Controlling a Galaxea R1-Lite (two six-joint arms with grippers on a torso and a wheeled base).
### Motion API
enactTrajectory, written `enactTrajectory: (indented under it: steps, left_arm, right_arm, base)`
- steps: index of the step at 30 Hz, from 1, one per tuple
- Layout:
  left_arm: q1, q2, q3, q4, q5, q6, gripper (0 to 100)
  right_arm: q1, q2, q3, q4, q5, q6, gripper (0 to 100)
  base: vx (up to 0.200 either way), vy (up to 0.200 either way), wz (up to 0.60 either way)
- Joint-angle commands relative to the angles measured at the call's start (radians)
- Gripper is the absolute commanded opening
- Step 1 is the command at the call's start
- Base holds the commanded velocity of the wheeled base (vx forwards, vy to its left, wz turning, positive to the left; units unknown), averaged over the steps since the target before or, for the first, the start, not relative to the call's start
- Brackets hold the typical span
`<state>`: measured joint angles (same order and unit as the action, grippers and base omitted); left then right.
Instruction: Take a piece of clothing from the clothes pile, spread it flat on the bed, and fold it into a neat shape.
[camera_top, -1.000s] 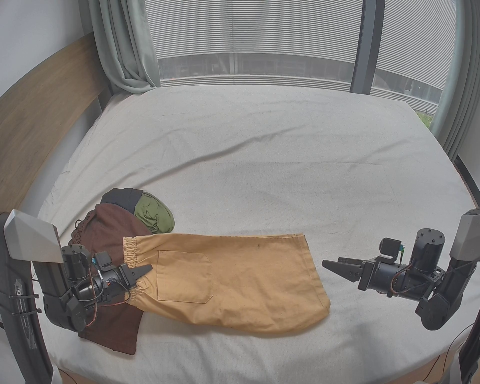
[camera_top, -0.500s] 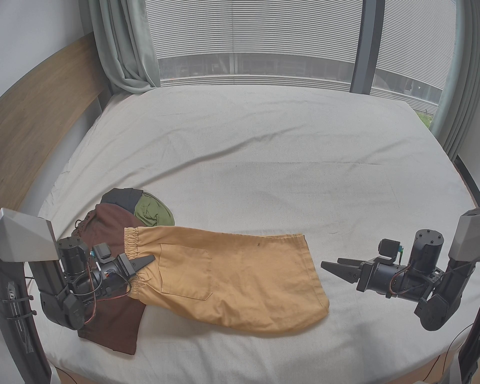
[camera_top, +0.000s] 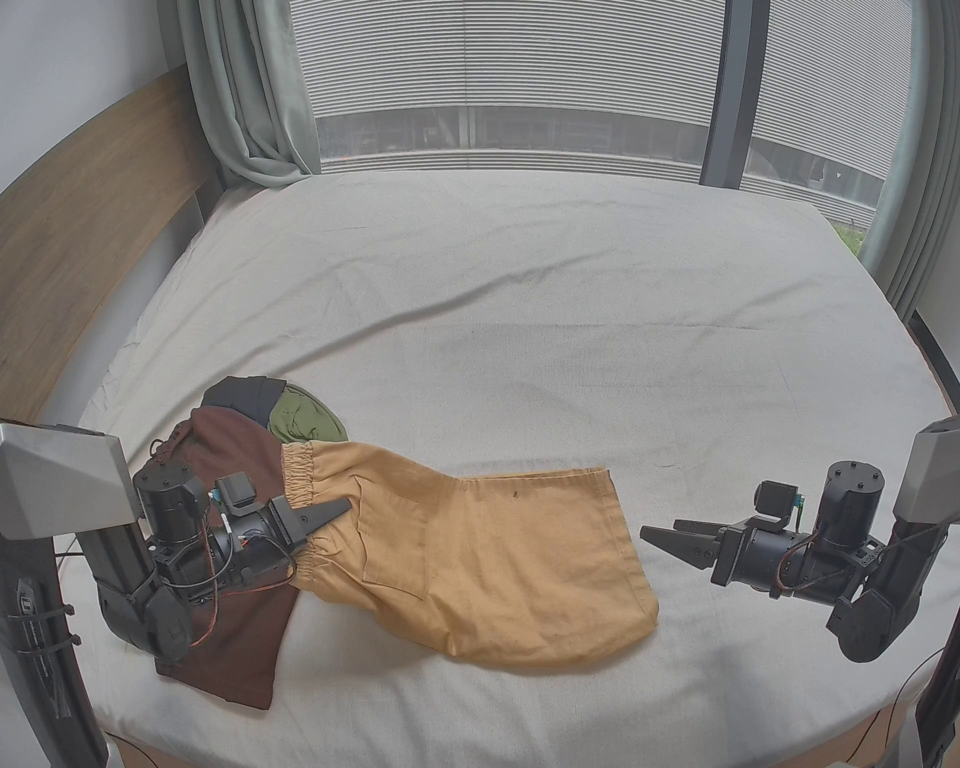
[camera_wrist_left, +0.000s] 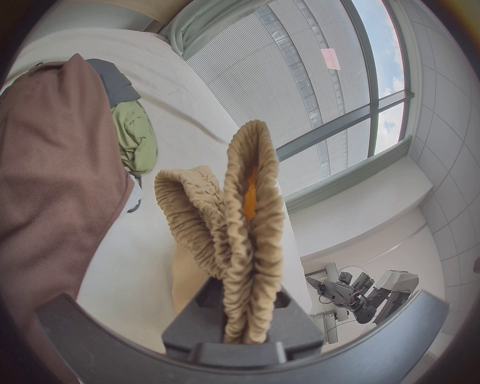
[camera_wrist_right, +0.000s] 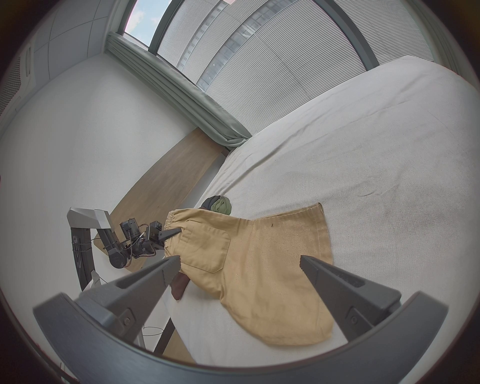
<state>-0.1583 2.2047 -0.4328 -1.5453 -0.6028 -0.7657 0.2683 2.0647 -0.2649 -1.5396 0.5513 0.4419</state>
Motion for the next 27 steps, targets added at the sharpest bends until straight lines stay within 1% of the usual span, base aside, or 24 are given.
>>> enactTrajectory:
  steps: [1,11,21,27]
  left_arm:
    - [-0.029,0.000,-0.006,-0.001,0.000,-0.001,0]
    - [-0.095,0.006,-0.052,-0.001,0.034,-0.003,0]
    - [-0.165,0.007,-0.077,0.001,0.035,-0.006,0]
    - [-0.199,0.007,-0.106,-0.001,0.035,-0.047,0]
  right_arm:
    - [-0.001,0.002,0.000,-0.001,0.001,0.000,100]
    - [-0.001,0.002,0.000,-0.001,0.001,0.000,100]
    - [-0.017,0.000,-0.008,-0.001,0.001,-0.002,100]
    - [-0.047,0.000,-0.014,-0.001,0.001,-0.002,100]
  base:
    - [0.000,0.000,0.00]
    - [0.000,0.000,0.00]
    - [0.000,0.000,0.00]
    - [0.000,0.000,0.00]
